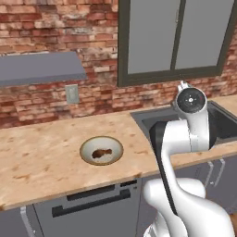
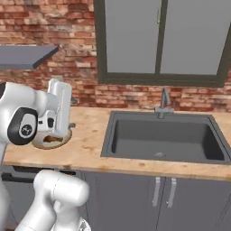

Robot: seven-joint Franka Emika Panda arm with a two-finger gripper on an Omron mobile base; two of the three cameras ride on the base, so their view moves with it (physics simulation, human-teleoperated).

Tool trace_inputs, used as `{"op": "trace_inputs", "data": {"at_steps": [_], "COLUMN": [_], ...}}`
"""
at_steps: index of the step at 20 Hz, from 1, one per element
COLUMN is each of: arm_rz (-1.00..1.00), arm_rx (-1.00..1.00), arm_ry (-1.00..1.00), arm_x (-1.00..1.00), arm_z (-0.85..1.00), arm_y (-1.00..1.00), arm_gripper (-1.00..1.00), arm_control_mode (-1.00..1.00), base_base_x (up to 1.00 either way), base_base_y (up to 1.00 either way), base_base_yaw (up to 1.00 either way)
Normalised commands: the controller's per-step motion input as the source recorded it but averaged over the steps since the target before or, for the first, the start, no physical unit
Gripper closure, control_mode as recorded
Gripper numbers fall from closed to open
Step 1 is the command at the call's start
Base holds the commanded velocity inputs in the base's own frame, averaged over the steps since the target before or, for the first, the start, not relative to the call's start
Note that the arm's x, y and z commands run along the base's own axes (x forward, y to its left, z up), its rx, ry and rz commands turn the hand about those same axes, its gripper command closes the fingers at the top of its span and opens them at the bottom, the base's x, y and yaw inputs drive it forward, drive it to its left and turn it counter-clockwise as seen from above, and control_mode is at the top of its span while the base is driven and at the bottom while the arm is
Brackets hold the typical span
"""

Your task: Move the glass cup from next to the sink to the open cabinet. Then, move the bowl with the chicken drumstick to the fridge to clear the area for faucet cleaning.

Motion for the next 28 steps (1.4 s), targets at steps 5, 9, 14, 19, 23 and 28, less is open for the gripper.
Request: {"op": "trace_inputs", "data": {"at_steps": [5, 9, 14, 19, 23, 28], "arm_rz": [0.0, 0.0, 0.0, 0.0, 0.08, 0.43], "arm_rx": [0.0, 0.0, 0.0, 0.0, 0.03, 0.17], "arm_ry": [0.0, 0.0, 0.0, 0.0, 0.07, 0.38], "arm_x": [0.0, 0.0, 0.0, 0.0, 0.28, 0.37], "arm_z": [0.0, 0.0, 0.0, 0.0, 0.0, -0.03], "arm_y": [0.0, 0.0, 0.0, 0.0, 0.0, 0.0], "arm_gripper": [-1.0, -1.0, -1.0, -1.0, -1.0, -1.0], "arm_control_mode": [1.0, 1.0, 1.0, 1.0, -1.0, -1.0], "base_base_x": [0.14, -0.25, -0.1, 0.46, 0.34, 0.0], "base_base_y": [0.16, 0.26, 0.15, 0.0, 0.0, 0.0], "base_base_yaw": [0.03, 0.37, 0.33, 0.0, 0.01, 0.0]}}
